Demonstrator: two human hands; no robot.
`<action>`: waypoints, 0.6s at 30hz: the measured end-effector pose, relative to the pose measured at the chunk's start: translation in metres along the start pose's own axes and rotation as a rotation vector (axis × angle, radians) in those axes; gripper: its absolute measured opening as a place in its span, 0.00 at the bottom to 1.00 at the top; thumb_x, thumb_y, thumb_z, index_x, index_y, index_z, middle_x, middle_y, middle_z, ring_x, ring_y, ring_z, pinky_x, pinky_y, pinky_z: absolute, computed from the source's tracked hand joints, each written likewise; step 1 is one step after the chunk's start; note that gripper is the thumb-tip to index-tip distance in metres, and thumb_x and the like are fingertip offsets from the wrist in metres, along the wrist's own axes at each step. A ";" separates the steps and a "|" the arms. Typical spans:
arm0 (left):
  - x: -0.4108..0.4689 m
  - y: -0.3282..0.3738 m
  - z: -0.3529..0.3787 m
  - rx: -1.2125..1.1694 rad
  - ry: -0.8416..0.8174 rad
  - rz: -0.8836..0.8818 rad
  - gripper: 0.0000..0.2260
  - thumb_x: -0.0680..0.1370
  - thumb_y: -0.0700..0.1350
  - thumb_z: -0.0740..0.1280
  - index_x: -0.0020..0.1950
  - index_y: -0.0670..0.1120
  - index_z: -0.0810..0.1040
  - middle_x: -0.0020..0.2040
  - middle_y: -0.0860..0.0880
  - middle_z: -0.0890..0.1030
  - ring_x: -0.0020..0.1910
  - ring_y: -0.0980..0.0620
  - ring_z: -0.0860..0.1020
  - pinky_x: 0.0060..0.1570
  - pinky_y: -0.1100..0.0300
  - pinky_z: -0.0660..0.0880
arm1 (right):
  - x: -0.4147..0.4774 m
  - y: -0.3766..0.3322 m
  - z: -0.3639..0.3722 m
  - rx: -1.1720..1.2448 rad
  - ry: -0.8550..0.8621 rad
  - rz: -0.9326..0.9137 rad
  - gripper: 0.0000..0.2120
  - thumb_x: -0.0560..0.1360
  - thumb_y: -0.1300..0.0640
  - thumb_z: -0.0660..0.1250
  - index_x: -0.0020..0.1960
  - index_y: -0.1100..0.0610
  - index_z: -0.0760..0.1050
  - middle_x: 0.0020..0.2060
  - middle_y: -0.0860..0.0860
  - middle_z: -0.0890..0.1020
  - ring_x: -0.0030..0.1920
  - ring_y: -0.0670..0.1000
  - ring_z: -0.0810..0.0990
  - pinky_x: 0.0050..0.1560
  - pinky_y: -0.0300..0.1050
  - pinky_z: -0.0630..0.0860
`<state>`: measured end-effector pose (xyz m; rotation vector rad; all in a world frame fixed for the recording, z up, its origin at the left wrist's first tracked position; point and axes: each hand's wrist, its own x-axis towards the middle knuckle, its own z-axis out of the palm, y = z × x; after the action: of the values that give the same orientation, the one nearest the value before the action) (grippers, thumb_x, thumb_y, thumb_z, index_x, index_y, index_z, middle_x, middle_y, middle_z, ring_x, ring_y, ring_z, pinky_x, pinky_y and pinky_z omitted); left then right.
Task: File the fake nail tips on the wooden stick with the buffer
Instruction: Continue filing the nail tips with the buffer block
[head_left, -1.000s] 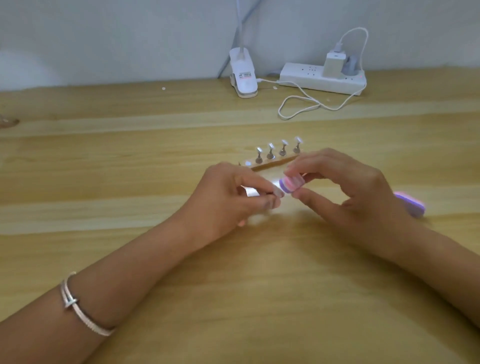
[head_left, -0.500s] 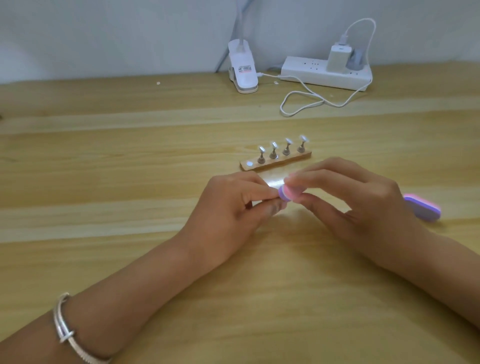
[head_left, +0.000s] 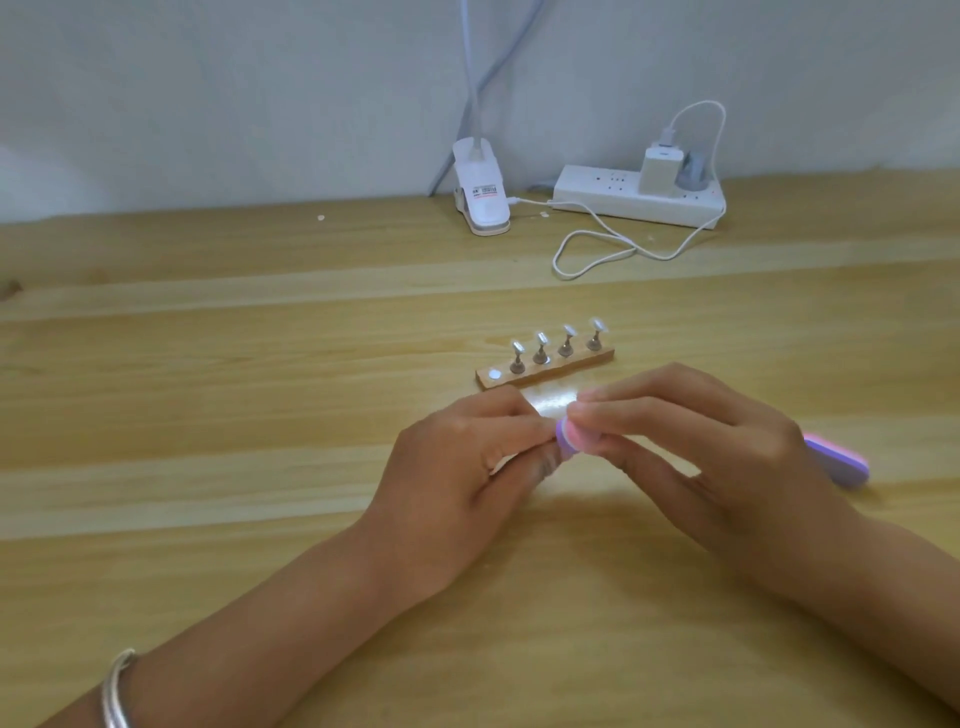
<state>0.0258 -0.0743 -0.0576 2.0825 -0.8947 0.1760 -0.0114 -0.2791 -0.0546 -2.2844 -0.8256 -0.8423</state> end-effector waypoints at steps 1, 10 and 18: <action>0.000 0.000 0.000 0.006 -0.004 -0.003 0.09 0.80 0.47 0.65 0.44 0.47 0.83 0.39 0.55 0.76 0.39 0.56 0.74 0.36 0.59 0.69 | 0.000 0.000 0.000 0.010 0.003 0.019 0.06 0.77 0.62 0.71 0.52 0.64 0.84 0.48 0.54 0.84 0.47 0.54 0.84 0.49 0.48 0.79; 0.000 -0.002 0.000 -0.052 -0.001 0.005 0.10 0.80 0.46 0.65 0.43 0.45 0.82 0.37 0.53 0.75 0.38 0.51 0.75 0.36 0.52 0.72 | 0.000 0.002 0.000 0.051 -0.011 0.042 0.06 0.78 0.61 0.71 0.50 0.64 0.84 0.46 0.53 0.84 0.46 0.53 0.84 0.48 0.48 0.79; 0.000 -0.004 0.001 -0.059 0.001 0.006 0.12 0.79 0.49 0.63 0.44 0.45 0.83 0.37 0.51 0.76 0.38 0.51 0.76 0.37 0.51 0.72 | 0.000 0.006 -0.001 0.067 -0.029 0.055 0.04 0.77 0.62 0.71 0.50 0.61 0.83 0.46 0.52 0.83 0.46 0.52 0.83 0.47 0.48 0.78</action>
<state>0.0284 -0.0733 -0.0605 2.0252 -0.8953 0.1526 -0.0072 -0.2835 -0.0561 -2.2552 -0.7887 -0.7478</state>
